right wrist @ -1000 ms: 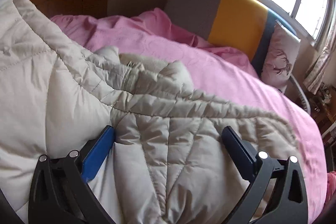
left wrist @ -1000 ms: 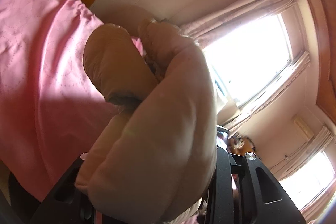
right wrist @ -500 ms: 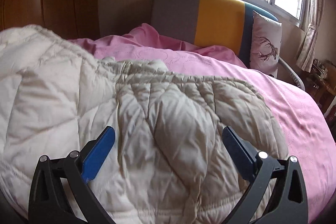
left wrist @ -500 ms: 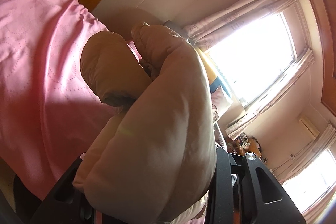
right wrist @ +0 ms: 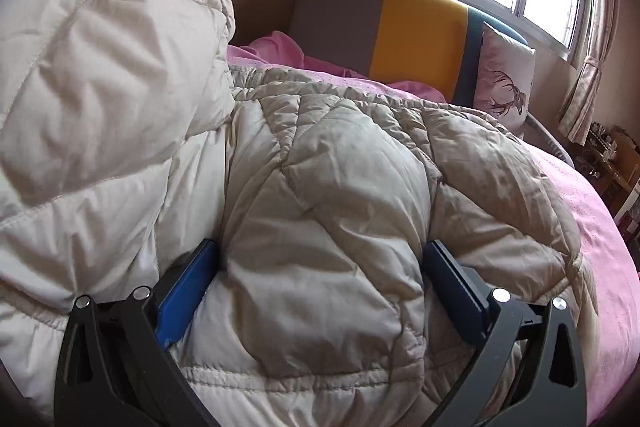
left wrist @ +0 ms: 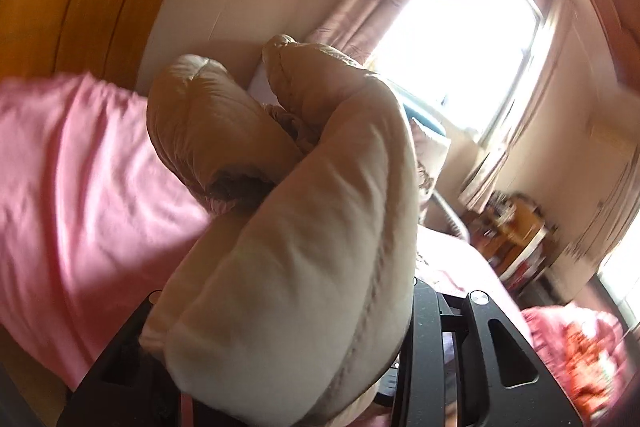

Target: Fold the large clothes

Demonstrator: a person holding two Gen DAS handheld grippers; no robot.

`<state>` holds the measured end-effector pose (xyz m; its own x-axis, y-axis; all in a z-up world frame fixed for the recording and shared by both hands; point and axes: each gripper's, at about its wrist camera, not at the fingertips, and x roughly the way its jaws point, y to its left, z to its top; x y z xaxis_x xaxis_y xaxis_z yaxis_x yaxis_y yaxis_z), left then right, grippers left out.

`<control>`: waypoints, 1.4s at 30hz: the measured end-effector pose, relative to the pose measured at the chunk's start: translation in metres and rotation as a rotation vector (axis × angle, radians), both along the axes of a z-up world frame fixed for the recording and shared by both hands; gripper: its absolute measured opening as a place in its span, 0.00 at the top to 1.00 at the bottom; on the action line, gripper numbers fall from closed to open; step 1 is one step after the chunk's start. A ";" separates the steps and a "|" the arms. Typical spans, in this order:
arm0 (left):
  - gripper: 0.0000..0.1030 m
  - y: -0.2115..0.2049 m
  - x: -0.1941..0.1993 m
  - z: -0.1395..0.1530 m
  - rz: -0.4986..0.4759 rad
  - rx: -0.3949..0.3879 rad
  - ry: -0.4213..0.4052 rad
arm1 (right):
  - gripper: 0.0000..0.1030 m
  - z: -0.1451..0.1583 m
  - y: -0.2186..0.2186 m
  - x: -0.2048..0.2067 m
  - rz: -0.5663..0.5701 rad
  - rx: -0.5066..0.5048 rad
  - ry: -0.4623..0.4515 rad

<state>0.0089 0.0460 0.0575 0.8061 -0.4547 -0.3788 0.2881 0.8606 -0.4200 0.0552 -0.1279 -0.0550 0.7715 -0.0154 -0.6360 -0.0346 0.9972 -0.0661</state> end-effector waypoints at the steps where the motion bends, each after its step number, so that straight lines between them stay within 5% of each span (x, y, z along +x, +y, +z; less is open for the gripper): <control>1: 0.66 -0.007 -0.001 0.005 0.001 0.032 -0.015 | 0.02 0.008 -0.009 -0.006 -0.006 0.032 -0.026; 6: 0.66 -0.035 -0.002 0.018 0.014 0.127 -0.042 | 0.02 0.035 -0.059 -0.038 -0.123 0.099 -0.116; 9: 0.66 -0.052 -0.005 0.022 0.012 0.176 -0.065 | 0.02 0.030 -0.087 -0.044 -0.226 0.098 -0.076; 12: 0.66 -0.072 -0.008 0.024 -0.005 0.224 -0.089 | 0.02 0.002 -0.096 -0.032 -0.228 0.076 0.065; 16: 0.61 -0.109 -0.008 0.023 -0.050 0.321 -0.122 | 0.02 -0.005 -0.089 -0.039 -0.218 0.022 0.021; 22: 0.60 -0.157 0.000 0.011 -0.123 0.423 -0.150 | 0.02 0.012 -0.108 -0.054 -0.221 0.139 -0.017; 37: 0.47 -0.267 0.001 -0.060 -0.309 0.670 -0.222 | 0.02 0.037 -0.226 -0.125 -0.538 0.425 -0.093; 42: 0.37 -0.290 -0.016 -0.094 -0.375 0.799 -0.314 | 0.02 0.084 -0.243 -0.129 -0.444 0.554 -0.183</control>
<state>-0.0069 -0.2440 -0.0368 0.7779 -0.4044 -0.4811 0.6051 0.6885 0.3998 -0.0743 -0.3711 0.0292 0.8621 -0.0646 -0.5026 0.3436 0.8035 0.4861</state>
